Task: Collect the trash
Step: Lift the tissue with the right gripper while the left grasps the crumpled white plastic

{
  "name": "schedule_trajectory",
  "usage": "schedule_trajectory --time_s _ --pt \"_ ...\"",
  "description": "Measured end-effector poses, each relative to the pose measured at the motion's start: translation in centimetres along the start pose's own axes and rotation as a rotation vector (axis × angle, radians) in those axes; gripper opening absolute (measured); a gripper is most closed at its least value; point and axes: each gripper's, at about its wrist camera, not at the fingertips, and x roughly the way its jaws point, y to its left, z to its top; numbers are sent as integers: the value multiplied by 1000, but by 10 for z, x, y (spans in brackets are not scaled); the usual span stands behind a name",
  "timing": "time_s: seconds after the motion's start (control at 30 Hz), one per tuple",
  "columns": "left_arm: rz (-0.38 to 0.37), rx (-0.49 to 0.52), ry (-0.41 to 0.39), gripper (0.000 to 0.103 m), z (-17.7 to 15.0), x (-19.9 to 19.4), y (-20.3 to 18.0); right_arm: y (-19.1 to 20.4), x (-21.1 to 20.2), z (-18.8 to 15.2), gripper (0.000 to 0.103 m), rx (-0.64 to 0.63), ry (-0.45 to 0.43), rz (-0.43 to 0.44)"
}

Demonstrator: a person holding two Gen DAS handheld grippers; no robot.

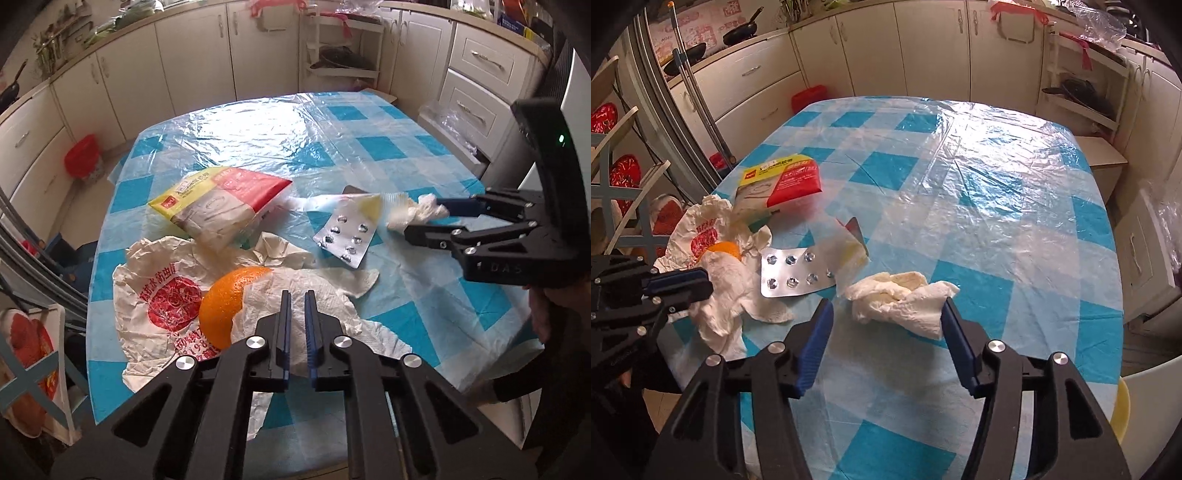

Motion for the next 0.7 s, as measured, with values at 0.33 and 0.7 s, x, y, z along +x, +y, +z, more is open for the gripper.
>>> schedule_trajectory --time_s 0.33,0.7 --pt "-207 -94 38 18 6 -12 20 -21 -5 -4 54 68 8 -9" --pt "-46 96 113 8 -8 13 -15 -9 2 -2 15 17 1 3"
